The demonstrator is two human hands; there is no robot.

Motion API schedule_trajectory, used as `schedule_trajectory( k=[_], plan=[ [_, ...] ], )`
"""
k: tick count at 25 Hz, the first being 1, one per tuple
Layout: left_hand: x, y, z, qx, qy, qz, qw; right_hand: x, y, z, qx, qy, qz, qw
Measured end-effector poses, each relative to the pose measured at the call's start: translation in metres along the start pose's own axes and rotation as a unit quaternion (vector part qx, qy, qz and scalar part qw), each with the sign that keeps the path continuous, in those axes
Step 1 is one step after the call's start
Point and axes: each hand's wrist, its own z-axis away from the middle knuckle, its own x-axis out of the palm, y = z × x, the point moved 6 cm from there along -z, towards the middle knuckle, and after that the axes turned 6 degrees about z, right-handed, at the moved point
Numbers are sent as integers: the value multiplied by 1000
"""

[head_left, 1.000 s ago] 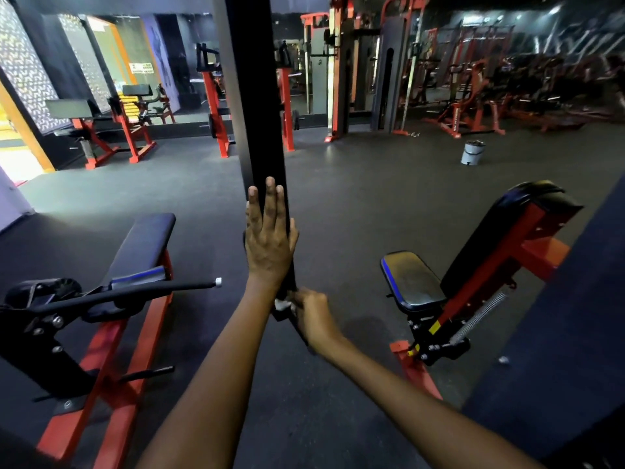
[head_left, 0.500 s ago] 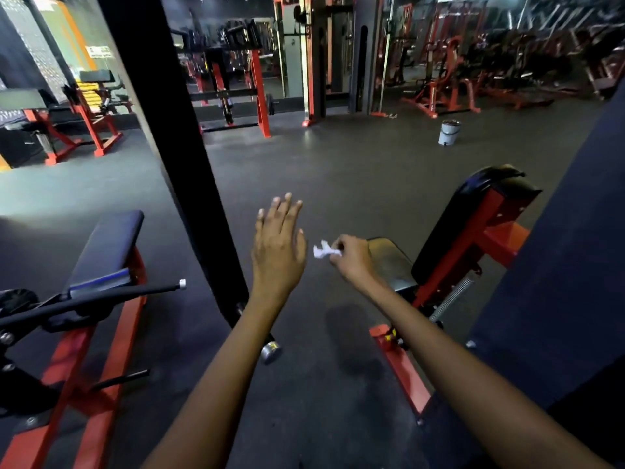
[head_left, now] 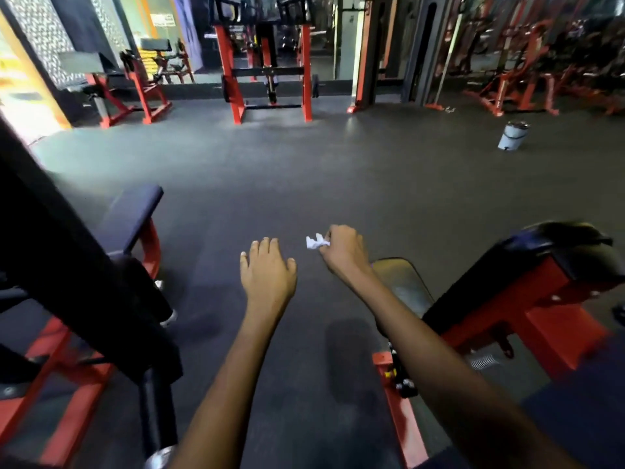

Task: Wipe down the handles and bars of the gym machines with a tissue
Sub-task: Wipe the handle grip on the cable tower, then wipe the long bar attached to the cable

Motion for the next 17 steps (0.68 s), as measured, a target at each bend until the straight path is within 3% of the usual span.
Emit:
schedule_trajectory(
  k=[11,17],
  plan=[
    [51,-46,-167,-138,51,13,989,89,-56,-183,-110,-87,-21,990],
    [76,-122,-337,-213,66,3,975,146,-140,-353,-172,-123,-51,976]
  ],
)
